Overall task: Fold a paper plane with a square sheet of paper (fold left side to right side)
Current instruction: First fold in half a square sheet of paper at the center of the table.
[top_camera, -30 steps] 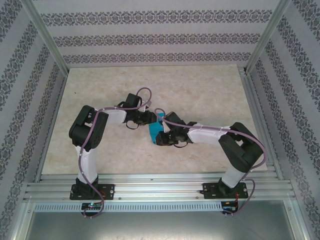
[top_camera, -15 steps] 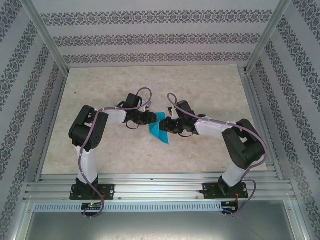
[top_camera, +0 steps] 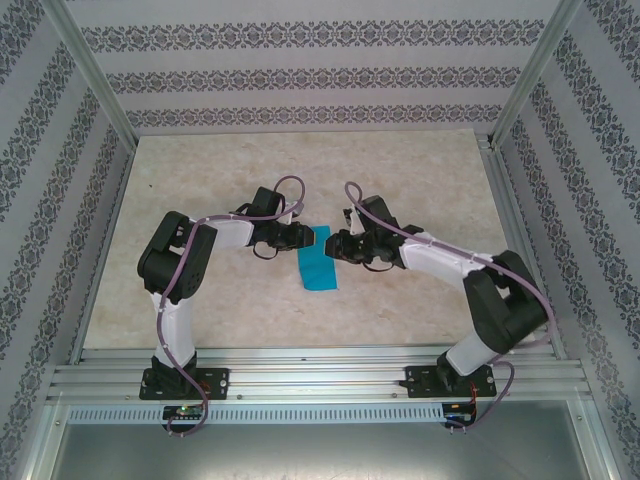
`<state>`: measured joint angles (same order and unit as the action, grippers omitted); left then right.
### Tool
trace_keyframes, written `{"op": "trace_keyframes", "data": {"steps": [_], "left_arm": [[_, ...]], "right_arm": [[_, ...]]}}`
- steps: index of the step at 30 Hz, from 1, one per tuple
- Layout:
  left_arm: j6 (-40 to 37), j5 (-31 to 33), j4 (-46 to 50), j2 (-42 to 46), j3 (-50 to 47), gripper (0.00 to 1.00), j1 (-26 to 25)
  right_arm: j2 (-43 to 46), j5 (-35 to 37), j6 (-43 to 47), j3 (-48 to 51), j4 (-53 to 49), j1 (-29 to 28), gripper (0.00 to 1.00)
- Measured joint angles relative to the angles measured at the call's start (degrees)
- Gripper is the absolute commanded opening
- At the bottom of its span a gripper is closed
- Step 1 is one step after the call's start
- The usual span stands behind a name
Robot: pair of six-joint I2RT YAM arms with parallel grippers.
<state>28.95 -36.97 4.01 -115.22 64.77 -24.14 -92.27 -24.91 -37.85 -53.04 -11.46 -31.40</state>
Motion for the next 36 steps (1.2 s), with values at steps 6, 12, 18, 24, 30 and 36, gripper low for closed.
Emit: {"op": "trace_keyframes", "data": {"steps": [6, 12, 18, 24, 30, 36], "left_arm": [[0.0, 0.0, 0.0, 0.0, 0.0, 0.32, 0.0], [0.3, 0.4, 0.1, 0.0, 0.0, 0.32, 0.0], [0.7, 1.9, 0.0, 0.7, -0.4, 0.34, 0.0], [-0.5, 3.2, 0.5, 2.6, -2.3, 0.34, 0.0], [-0.7, 3.3, 0.6, 2.7, -2.3, 0.36, 0.0], [-1.1, 3.6, 1.7, 7.2, -5.6, 0.36, 0.0]], "right_arm": [[-13.7, 0.8, -1.6, -11.0, 2.1, 1.5, 0.20], [-20.8, 0.7, -2.4, -16.3, 1.3, 2.2, 0.19], [-22.1, 0.6, -2.6, -18.1, -1.0, 2.2, 0.19], [-24.9, 3.0, -2.8, -18.1, -0.5, 2.6, 0.17], [-25.0, 3.7, -2.8, -18.0, -0.5, 2.5, 0.15], [-25.0, 3.8, -2.6, -18.0, -0.7, 2.5, 0.14]]}}
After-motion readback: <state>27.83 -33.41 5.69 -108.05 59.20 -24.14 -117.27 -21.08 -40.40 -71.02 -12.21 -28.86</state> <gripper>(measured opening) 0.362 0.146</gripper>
